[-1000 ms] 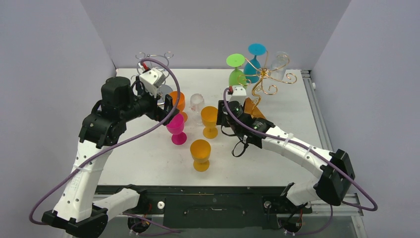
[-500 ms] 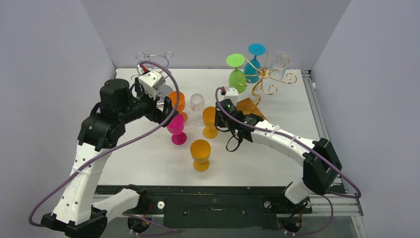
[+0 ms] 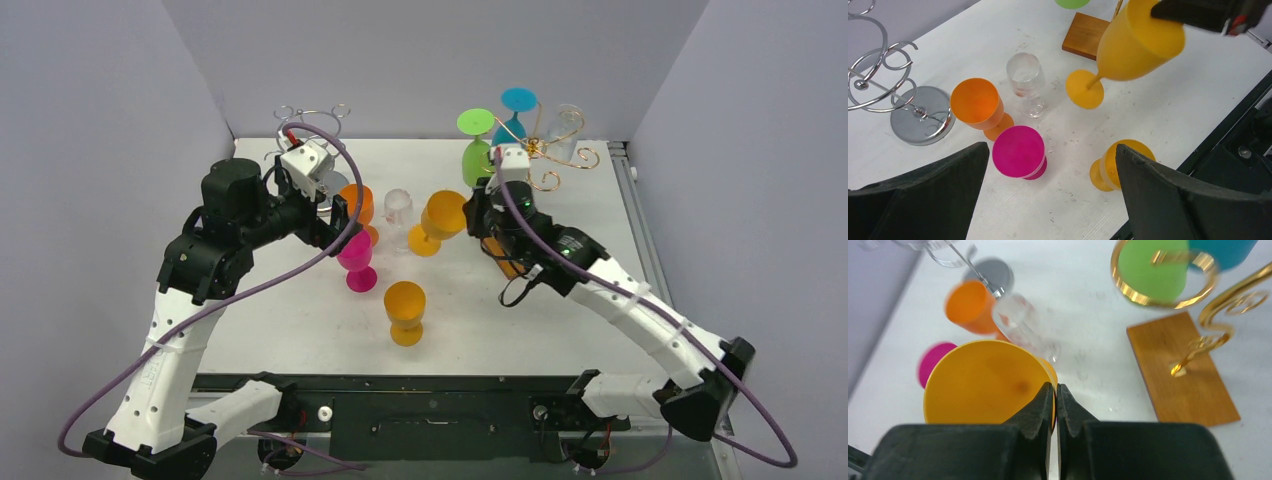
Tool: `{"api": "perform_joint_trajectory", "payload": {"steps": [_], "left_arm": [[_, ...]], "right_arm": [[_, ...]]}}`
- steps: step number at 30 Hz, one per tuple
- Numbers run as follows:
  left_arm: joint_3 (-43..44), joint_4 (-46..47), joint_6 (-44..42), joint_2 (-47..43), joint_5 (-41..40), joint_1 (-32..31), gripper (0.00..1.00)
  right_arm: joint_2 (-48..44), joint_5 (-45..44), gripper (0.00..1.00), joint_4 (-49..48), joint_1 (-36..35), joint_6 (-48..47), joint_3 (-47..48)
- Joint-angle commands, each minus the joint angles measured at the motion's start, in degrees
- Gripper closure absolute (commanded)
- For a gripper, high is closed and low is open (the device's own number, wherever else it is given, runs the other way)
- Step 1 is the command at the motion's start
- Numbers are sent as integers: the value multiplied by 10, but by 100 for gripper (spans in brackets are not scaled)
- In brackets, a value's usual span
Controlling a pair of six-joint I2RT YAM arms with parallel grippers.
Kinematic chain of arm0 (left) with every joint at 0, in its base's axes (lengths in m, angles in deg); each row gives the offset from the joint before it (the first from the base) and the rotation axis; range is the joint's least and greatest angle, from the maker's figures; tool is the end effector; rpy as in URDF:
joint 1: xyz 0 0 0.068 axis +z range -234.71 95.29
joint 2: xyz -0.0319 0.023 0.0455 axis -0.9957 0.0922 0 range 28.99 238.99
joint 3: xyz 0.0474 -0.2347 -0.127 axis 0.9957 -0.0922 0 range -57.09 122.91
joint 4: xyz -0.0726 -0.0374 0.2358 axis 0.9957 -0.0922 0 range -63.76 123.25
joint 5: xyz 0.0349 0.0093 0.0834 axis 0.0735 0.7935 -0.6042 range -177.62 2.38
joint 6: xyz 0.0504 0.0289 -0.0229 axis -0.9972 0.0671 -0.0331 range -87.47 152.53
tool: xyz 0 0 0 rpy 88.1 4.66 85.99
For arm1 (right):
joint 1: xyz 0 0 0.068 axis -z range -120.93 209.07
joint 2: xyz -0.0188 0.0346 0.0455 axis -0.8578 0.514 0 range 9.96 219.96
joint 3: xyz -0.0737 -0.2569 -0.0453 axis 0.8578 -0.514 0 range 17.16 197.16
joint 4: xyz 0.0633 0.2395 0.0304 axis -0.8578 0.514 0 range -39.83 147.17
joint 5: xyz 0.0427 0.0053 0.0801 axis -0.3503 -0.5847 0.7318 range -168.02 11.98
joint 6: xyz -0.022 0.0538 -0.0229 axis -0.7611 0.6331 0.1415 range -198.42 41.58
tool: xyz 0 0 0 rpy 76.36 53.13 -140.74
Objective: Place the wine glass upside down on the wine glass rack
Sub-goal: Pick up the wine glass at the center of the board, then turn the wine glass upside down at the wine rack.
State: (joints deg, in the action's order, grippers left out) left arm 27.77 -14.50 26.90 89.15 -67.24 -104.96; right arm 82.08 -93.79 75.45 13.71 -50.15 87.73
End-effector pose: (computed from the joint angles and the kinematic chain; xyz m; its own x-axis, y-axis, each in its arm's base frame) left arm 0.1675 -0.0795 0.4460 -0.3042 0.2102 -0.9291 0.6581 0.7515 -0.0454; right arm 0.2061 0.1903 0.3627 -0.5230 0.1192 -0.8439 -0.3027 0.8996 0.3147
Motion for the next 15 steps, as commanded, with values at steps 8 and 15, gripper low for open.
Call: {"api": "perform_joint_trajectory", "payload": {"steps": [8, 15], "left_arm": [[36, 33, 24, 2, 62, 2, 4], [58, 38, 35, 0, 111, 2, 4]], "right_arm": [[-111, 47, 100, 45, 3, -86, 184], [-135, 91, 100, 37, 3, -100, 219]]}}
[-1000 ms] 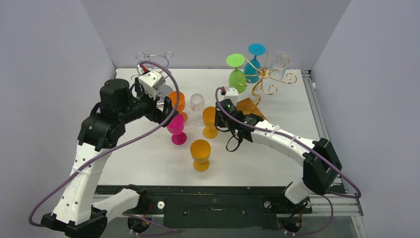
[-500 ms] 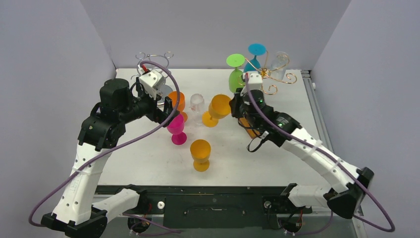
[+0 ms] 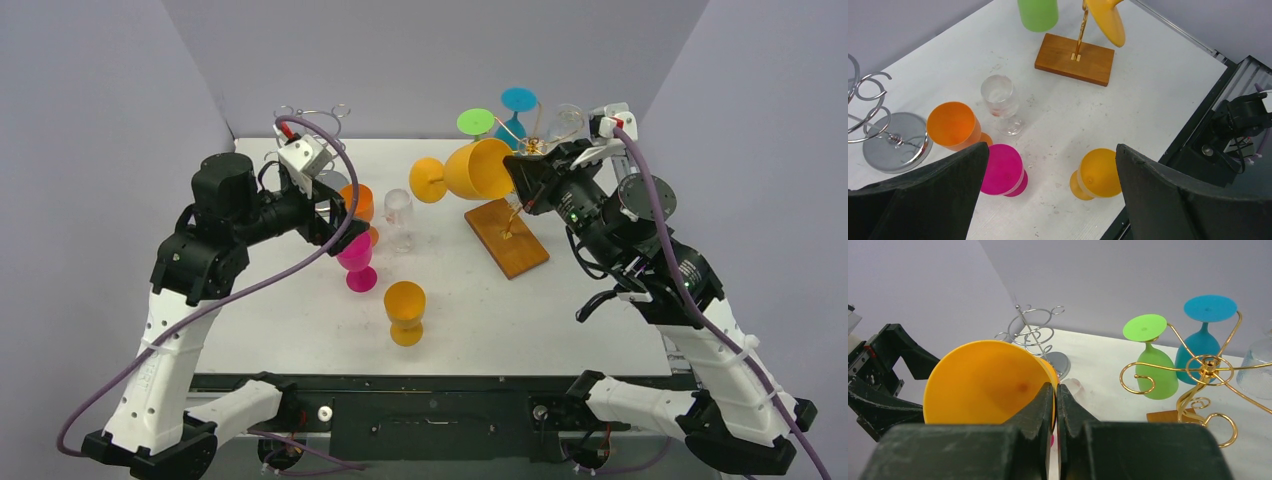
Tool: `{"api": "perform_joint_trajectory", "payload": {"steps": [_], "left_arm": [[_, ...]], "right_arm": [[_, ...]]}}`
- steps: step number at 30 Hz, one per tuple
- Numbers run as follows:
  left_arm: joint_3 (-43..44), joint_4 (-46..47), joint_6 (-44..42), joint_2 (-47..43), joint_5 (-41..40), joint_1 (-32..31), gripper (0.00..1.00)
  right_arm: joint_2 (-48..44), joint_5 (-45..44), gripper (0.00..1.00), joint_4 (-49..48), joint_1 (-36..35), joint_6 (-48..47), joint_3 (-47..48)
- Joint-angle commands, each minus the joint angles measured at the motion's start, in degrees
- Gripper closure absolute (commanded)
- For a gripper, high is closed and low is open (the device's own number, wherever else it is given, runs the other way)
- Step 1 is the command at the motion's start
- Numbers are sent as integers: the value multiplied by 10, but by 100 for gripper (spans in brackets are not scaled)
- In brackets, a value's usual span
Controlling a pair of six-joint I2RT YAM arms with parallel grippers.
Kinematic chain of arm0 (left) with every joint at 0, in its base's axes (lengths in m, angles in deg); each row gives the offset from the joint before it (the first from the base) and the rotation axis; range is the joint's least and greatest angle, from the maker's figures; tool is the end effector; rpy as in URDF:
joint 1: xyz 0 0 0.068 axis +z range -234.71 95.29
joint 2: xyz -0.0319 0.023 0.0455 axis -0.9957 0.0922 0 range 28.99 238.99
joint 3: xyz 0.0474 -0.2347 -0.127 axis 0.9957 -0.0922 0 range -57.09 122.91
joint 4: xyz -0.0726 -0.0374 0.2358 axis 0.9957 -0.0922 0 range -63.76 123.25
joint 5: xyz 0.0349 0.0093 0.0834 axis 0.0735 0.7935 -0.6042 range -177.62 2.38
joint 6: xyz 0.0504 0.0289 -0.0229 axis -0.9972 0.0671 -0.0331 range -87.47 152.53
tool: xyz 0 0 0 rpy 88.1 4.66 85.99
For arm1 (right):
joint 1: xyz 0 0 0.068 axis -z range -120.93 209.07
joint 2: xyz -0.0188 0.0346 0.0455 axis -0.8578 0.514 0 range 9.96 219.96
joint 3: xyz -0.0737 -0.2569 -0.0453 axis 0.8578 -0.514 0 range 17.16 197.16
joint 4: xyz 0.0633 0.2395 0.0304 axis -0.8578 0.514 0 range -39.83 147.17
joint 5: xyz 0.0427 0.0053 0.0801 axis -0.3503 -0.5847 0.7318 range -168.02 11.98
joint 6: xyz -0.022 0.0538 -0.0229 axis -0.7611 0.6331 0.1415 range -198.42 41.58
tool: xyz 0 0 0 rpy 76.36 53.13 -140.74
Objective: Place the wine glass upside down on the wine glass rack
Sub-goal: Turn the wine glass upside down at the wine rack.
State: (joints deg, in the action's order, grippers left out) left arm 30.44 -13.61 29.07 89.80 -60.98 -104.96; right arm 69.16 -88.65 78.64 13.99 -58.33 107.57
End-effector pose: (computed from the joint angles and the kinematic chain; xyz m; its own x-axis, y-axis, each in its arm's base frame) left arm 0.1634 -0.0830 0.4602 -0.2799 0.1607 -0.9465 0.7226 0.6844 -0.0975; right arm 0.1291 0.1170 0.5162 -0.1628 0.3150 -0.9350 -0.5430 0.7627 0.3515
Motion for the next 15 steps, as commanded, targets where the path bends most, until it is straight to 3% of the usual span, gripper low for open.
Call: {"api": "perform_joint_trajectory", "payload": {"steps": [1, 9, 15], "left_arm": [[31, 32, 14, -8, 55, 2, 4], [16, 43, 24, 3, 90, 1, 4], [1, 68, 84, 23, 127, 1, 4]], "right_arm": [[-5, 48, 100, 5, 1, -19, 21], [-9, 127, 100, -45, 0, -1, -13], [-6, 170, 100, -95, 0, 27, -42]]}}
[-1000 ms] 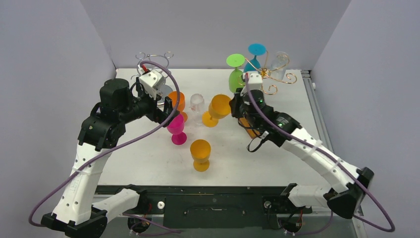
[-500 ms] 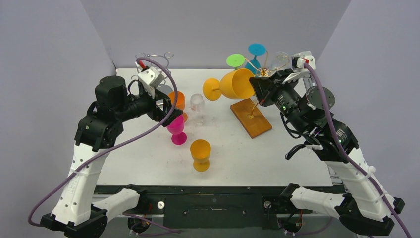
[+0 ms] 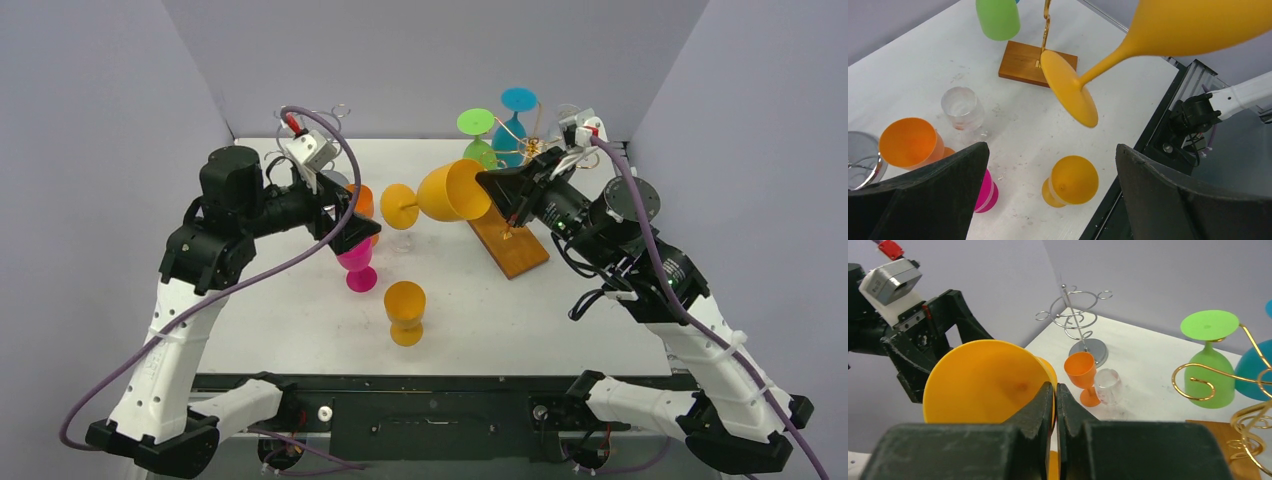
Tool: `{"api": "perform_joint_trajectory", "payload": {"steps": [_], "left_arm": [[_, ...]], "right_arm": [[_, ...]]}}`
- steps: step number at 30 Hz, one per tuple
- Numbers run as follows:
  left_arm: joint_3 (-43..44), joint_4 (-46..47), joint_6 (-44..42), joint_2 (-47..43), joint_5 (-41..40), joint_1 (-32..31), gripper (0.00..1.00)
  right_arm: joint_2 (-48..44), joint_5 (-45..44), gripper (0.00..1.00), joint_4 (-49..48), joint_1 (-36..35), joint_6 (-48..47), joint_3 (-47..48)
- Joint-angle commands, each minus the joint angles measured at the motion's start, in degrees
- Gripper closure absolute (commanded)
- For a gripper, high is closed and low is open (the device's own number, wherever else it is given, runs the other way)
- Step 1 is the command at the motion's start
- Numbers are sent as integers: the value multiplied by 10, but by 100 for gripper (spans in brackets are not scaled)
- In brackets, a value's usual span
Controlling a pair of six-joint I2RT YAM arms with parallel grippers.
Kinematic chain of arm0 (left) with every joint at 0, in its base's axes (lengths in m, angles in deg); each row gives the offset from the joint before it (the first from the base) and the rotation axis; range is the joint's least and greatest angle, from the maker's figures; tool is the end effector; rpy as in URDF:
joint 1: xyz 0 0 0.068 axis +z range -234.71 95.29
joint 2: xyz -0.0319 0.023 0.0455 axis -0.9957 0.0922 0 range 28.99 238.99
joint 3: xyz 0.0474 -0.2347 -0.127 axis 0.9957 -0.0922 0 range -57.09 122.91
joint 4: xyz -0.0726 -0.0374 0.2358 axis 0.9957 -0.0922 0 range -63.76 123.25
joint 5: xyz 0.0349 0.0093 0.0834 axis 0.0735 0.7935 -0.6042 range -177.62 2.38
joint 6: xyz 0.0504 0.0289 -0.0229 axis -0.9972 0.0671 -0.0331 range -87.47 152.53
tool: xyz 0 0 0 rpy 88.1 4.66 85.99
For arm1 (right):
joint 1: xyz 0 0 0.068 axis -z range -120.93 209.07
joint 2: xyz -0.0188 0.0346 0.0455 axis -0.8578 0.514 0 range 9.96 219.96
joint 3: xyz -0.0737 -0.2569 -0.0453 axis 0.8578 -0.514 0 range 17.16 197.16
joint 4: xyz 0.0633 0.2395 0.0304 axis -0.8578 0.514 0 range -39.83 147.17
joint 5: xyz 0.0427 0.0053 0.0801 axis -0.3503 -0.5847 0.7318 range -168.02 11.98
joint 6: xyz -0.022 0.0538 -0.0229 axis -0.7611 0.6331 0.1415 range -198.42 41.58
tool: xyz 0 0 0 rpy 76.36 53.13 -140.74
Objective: Place the wine glass upside down on the wine glass rack
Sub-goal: Turn the wine glass upside down at the wine rack.
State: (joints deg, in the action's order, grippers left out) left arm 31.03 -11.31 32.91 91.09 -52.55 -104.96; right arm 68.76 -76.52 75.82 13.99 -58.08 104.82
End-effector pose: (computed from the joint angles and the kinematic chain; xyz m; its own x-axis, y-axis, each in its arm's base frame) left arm 0.1658 -0.0903 0.4650 -0.3035 0.1061 -0.9469 0.7924 0.5800 -0.1890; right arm 0.1263 0.1284 0.5093 -0.2155 0.2761 -0.9367 -0.6947 0.6307 0.3458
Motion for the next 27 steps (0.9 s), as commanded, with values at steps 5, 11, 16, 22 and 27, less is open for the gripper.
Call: {"api": "perform_joint_trajectory", "payload": {"steps": [5, 11, 16, 22, 27], "left_arm": [[-10, 55, 60, 14, 57, 1, 2], [-17, 68, 79, 15, 90, 1, 22], [1, 65, 92, 44, 120, 1, 77], [69, 19, 18, 66, 63, 3, 100], [109, 3, -121, 50, -19, 2, 100]], "right_arm": [[-1, 69, 100, -88, 0, 38, -29], [-9, 76, 100, -111, 1, 47, -46], [-2, 99, 100, -160, -2, 69, -75], [4, 134, 70, -134, -4, 62, -88], [-26, 113, 27, 20, 4, -12, -71]]}}
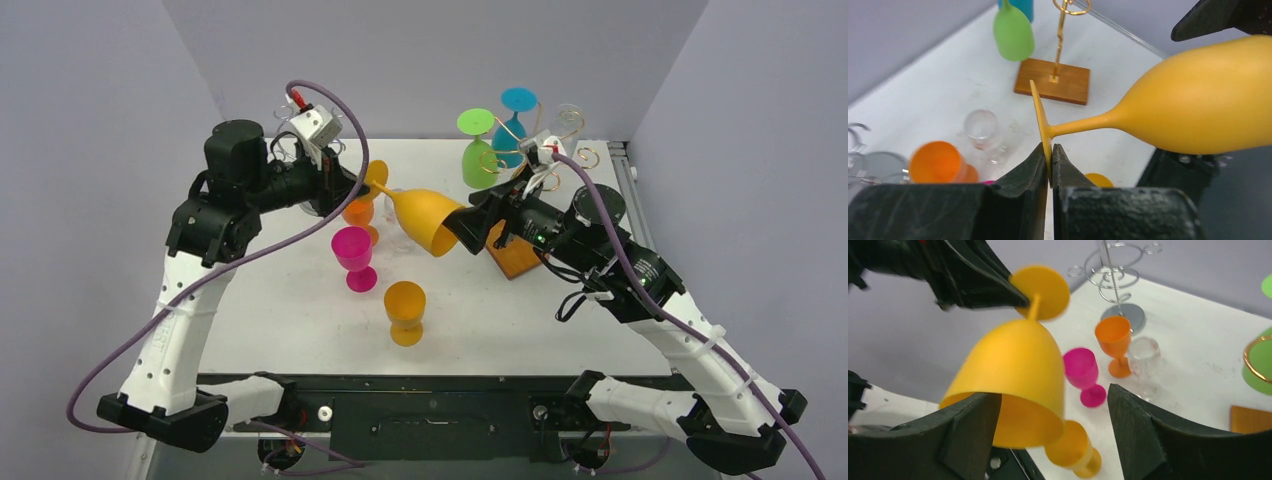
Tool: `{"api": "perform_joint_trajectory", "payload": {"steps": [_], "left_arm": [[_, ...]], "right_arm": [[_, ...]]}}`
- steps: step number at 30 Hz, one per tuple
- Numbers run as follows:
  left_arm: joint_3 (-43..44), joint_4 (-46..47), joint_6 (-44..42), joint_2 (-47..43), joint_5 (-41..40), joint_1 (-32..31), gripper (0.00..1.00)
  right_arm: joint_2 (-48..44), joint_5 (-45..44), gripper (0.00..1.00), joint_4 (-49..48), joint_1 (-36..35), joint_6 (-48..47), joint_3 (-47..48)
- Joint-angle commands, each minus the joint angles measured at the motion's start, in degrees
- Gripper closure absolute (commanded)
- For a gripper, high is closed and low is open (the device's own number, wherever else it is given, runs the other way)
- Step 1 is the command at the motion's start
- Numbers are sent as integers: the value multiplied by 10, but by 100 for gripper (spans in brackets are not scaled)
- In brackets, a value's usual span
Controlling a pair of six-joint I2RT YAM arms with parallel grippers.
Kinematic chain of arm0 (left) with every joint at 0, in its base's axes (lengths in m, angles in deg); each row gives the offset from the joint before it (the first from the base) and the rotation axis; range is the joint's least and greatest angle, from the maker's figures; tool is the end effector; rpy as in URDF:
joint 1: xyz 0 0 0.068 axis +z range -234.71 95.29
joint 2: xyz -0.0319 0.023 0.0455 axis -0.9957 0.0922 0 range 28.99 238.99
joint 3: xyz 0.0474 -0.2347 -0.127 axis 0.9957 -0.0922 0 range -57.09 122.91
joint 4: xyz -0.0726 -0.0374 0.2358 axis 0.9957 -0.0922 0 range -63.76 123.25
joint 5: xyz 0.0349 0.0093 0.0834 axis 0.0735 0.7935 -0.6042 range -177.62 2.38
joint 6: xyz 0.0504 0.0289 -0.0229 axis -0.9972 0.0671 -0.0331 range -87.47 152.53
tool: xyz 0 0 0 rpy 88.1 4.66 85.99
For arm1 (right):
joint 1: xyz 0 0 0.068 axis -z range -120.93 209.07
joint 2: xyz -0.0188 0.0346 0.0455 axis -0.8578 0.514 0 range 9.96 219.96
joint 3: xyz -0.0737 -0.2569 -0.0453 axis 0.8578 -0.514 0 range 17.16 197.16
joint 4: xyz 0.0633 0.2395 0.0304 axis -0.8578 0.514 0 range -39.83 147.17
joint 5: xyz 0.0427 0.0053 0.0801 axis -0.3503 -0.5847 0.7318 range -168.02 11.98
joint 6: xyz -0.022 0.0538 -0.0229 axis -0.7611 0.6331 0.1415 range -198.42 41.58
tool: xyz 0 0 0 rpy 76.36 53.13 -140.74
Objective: Place the wine glass upside down on the wine glass rack
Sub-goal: Turn the wine glass upside down at the wine rack.
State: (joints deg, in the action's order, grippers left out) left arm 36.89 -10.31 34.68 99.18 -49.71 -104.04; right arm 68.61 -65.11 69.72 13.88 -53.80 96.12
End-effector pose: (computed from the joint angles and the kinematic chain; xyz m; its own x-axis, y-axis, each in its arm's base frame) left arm 0.2021 -0.1019 0.4710 -0.3492 0.0911 -0.9326 0.7942 0.5569 -0.2430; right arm 0.1341 0.1501 0.4760 -0.3453 0.2287 -0.9102 -0.7756 0.4765 0.4140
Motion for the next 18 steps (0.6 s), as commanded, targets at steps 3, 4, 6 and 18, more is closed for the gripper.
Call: {"api": "perform_joint_trajectory", "payload": {"steps": [3, 4, 6, 18], "left_arm": [[27, 51, -217, -64, -89, -7, 100], [14, 71, -243, -78, -95, -7, 100], [-19, 111, -302, -104, -101, -9, 100], [-137, 210, -542, -191, -127, -89, 100]], "right_arm": [[-44, -12, 25, 175, 15, -104, 27], [-49, -17, 25, 203, 22, -116, 30], [-55, -17, 25, 243, 32, -138, 35], [-56, 168, 15, 7, 40, -42, -43]]}}
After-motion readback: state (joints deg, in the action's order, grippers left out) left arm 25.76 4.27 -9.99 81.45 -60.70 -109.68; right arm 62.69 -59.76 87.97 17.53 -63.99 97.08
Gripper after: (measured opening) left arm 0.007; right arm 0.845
